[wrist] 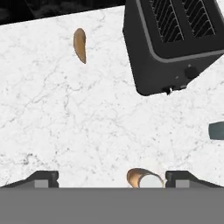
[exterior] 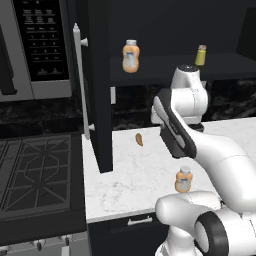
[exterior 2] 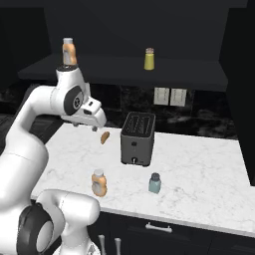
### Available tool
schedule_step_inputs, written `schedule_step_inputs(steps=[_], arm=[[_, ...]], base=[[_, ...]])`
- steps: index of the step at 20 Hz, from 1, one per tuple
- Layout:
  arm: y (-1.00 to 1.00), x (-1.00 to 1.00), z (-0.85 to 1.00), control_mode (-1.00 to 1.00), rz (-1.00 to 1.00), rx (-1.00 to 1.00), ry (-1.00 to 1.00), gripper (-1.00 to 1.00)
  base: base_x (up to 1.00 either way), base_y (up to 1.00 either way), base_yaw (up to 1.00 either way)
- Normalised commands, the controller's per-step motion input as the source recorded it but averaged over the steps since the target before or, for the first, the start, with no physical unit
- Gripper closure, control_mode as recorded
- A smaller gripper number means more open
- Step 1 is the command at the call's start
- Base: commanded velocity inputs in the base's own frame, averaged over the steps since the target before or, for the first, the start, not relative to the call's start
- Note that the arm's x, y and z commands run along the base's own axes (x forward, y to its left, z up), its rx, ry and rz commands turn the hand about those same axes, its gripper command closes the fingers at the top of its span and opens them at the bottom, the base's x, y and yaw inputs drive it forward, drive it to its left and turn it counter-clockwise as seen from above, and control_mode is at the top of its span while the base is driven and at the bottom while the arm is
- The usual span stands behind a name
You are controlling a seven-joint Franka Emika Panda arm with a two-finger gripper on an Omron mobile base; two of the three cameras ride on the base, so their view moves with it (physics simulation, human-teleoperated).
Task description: Put the shaker and condiment bottle from the counter next to their counterparts in the cabinet.
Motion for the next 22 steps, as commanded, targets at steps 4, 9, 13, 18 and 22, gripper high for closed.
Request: schedule_step_inputs(steps=[4, 9, 13, 18, 22], arm=[[-0.04, -0.3, -0.23, -1.0, -0.55, -0.06, -0.17, -1.0], [0.01, -0.2, -0.21, -1.0, -0.63, -0.07, -0.17, -1.0], [0.05, -0.15, -0.21, -1.0, -0.61, -0.1, -0.15, -1.0], [0.0, 0.0, -0.31, -1.0, -0.71, -0.15, -0.09, -1.0], [0.0, 0.0, -0.32, -1.0, -0.72, -0.15, -0.09, -1.0]], base=[[0.0, 0.0, 0.0], [0.0, 0.0, 0.0], [0.0, 0.0, 0.0], [0.0, 0.0, 0.0], [0.0, 0.0, 0.0]])
